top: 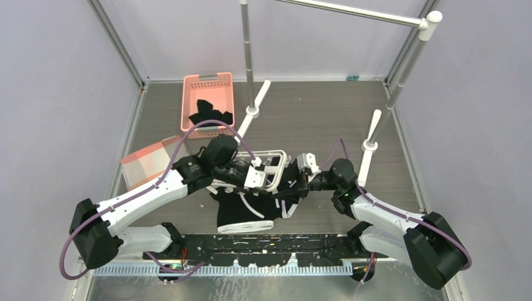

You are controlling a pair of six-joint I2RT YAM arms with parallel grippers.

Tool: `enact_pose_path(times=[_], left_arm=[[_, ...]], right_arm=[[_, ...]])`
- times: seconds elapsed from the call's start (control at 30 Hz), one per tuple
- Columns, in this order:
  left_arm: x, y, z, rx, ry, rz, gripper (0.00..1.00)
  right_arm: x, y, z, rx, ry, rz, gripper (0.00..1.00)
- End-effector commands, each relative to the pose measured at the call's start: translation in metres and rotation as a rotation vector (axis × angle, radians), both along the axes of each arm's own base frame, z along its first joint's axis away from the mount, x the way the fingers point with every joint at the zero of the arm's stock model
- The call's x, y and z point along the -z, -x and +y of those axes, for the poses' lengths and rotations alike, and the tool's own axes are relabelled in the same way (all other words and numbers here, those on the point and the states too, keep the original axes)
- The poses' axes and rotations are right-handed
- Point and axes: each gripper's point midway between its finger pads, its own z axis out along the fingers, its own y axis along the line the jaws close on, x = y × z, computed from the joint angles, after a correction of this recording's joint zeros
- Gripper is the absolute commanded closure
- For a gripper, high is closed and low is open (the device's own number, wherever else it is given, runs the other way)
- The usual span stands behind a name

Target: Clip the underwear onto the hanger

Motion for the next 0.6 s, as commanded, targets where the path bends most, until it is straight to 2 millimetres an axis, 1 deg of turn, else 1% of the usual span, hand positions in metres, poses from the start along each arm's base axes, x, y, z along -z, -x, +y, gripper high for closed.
enact_pose_path(times=[0.0,0.2,0.27,0.37,0.43,0.47,0.57], left_arm=[[-0.025,-0.003,-0.006,0.025,0.082,-0.072,1.00],[-0.024,-0.004,-0.006,0.022,0.079,-0.073,1.00],[-0.024,-0.004,-0.006,0.020,0.080,-0.075,1.00],[-0.024,-0.005,-0.006,0.017,0.078,-0.075,1.00],[-0.024,-0.005,-0.006,0.015,0.078,-0.078,1.00],[-0.024,-0.005,-0.006,0.014,0.078,-0.078,1.00],[-0.024,-0.005,-0.006,0.011,0.078,-0.077,1.00]], right_arm=[[-0.027,0.000,0.001,0.004,-0.067,-0.091,0.45],[-0.028,0.001,0.001,0.003,-0.067,-0.089,0.54],[-0.028,0.000,0.002,0.004,-0.065,-0.081,0.61],[-0.029,-0.001,0.003,0.008,-0.051,-0.065,0.77],[-0.029,-0.004,0.003,0.024,-0.044,-0.053,0.95],[-0.029,-0.006,0.002,0.041,-0.042,-0.050,0.99],[-0.027,-0.010,-0.001,0.084,-0.032,-0.055,0.99]])
